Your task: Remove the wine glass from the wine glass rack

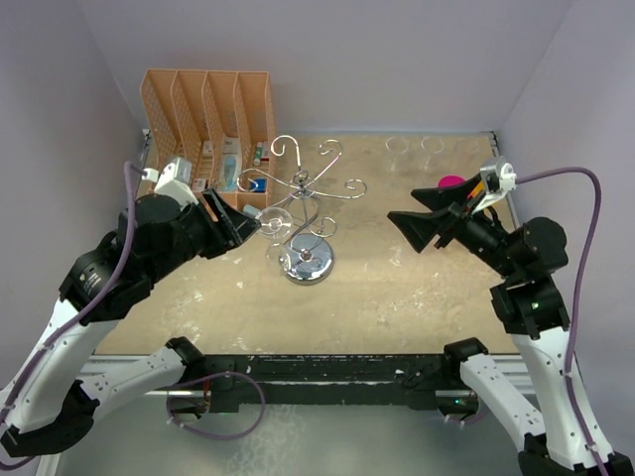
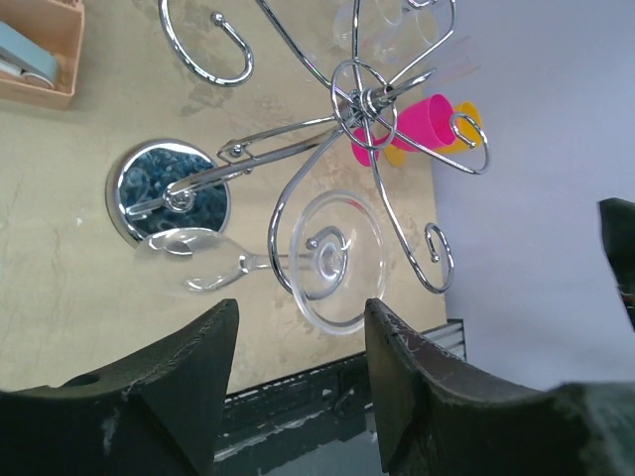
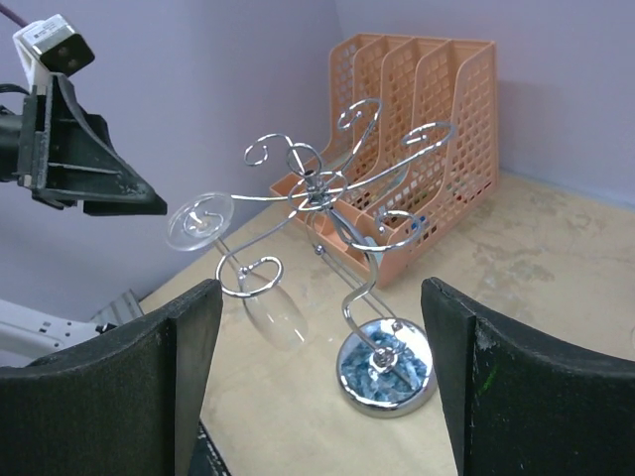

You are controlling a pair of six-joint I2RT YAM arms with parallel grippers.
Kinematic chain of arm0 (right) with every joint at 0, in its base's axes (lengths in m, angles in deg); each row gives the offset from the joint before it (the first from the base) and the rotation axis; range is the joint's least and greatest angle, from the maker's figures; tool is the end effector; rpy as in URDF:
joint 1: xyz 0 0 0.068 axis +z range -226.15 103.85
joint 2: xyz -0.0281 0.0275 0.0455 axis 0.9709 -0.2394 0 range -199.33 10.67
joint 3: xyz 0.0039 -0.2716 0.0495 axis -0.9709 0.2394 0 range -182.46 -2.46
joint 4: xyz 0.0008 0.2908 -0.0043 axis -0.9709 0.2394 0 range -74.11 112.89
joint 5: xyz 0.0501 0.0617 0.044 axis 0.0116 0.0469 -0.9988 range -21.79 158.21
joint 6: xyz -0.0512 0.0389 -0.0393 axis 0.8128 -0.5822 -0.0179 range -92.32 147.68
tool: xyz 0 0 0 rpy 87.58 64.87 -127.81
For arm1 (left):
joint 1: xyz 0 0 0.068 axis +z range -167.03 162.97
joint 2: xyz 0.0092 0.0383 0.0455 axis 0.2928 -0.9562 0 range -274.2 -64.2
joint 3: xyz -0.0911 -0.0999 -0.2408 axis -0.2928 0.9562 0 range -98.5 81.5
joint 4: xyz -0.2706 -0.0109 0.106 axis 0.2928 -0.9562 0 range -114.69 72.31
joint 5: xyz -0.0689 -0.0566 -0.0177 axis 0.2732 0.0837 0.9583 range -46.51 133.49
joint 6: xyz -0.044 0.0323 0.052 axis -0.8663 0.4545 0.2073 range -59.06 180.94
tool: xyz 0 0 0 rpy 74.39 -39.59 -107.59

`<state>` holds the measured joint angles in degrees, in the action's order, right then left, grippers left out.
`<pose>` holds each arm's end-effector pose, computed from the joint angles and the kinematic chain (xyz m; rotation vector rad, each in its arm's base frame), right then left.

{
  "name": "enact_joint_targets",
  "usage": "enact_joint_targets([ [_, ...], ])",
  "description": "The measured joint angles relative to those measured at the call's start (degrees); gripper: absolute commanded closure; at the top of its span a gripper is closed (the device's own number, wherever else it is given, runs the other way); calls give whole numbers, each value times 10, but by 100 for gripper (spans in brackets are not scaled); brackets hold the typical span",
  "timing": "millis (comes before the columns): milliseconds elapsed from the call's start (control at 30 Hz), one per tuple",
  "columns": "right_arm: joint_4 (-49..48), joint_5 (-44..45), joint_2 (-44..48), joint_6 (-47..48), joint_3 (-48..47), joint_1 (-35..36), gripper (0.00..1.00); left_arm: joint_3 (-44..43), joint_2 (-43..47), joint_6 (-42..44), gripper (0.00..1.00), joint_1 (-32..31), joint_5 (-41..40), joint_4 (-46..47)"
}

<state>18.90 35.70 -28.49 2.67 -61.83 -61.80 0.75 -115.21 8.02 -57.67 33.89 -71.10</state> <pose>0.1590 0.0760 0.4718 -0.3861 1.3246 0.9384 0.1486 -0.1137 0.4556 -0.3371 2.0624 -0.8739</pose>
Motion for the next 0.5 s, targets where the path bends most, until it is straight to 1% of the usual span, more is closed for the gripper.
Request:
enact_joint_targets([
  [200,-25,0,2,-29,49,0,17,9,16,-40,49,0,25,1],
  [267,-24,0,2,-31,52,0,17,11,13,-48,47,0,34,7],
  [400,-24,0,5,-31,52,0,17,18,1,-57,47,0,48,18],
  [433,-23,0,6,-31,52,0,17,20,-1,-61,48,0,50,19],
  [500,-21,1,10,-31,52,0,17,23,-9,-66,53,0,49,20],
])
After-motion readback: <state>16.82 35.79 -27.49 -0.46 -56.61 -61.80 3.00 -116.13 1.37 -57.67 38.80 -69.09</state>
